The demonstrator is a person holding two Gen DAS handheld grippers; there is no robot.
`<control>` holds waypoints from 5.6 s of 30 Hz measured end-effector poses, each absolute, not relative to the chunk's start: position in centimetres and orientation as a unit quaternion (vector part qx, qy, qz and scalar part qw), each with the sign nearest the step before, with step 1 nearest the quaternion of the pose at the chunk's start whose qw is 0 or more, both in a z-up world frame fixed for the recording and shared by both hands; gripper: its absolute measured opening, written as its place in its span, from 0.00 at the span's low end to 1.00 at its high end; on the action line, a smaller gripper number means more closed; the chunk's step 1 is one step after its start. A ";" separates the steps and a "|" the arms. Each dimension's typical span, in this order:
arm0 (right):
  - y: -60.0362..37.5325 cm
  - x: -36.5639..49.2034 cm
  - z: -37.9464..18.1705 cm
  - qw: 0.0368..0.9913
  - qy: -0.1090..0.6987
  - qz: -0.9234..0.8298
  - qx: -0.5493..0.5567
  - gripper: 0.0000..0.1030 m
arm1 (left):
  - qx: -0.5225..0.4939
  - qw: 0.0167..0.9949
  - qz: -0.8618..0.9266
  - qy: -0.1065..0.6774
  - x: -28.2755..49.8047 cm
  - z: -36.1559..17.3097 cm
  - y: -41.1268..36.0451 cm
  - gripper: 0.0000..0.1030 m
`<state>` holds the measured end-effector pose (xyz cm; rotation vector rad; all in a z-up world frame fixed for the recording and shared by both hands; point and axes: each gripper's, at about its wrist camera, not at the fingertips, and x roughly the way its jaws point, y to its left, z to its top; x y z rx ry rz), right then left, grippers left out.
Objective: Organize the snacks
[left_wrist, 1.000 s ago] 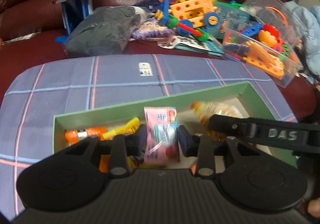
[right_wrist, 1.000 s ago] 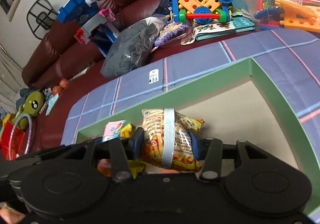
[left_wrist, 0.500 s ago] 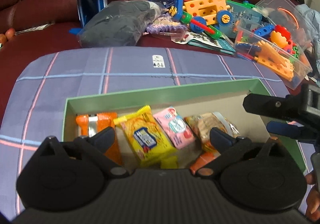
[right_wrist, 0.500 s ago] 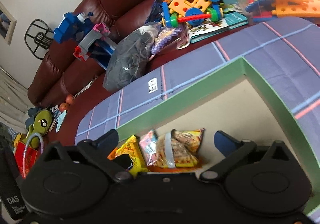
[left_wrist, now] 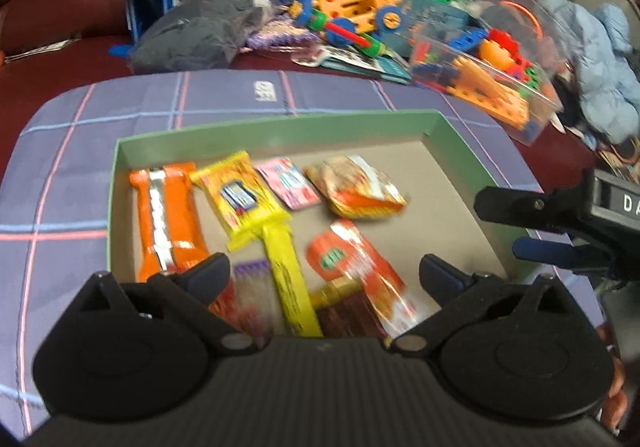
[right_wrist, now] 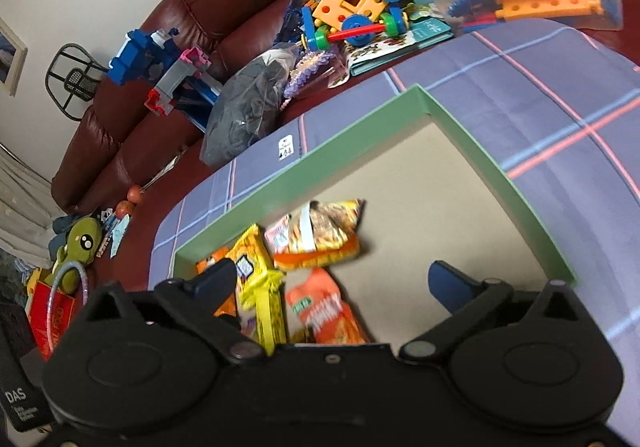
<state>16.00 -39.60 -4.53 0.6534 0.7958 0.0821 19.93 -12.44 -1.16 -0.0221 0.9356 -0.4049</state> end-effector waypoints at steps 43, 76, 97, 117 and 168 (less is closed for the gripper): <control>-33.7 10.0 -7.2 0.872 0.438 0.099 0.192 0.38 | 0.084 0.836 -0.252 0.480 8.7 -8.0 -10.0 0.33; -27.3 12.0 -8.9 0.842 0.489 0.189 0.126 0.46 | -0.024 0.851 -0.187 0.491 8.4 -8.1 -2.9 0.58; -25.7 7.7 -8.9 0.863 0.481 0.150 0.039 0.31 | -0.064 0.840 -0.155 0.515 9.9 -7.7 -3.1 0.58; -31.1 5.0 -8.1 0.865 0.463 0.146 0.129 0.31 | 0.005 0.857 -0.173 0.486 8.2 -6.0 -7.1 0.29; -37.3 10.4 -2.8 0.892 0.381 0.103 0.221 0.30 | 0.043 0.853 -0.194 0.482 10.2 -6.5 -9.9 0.27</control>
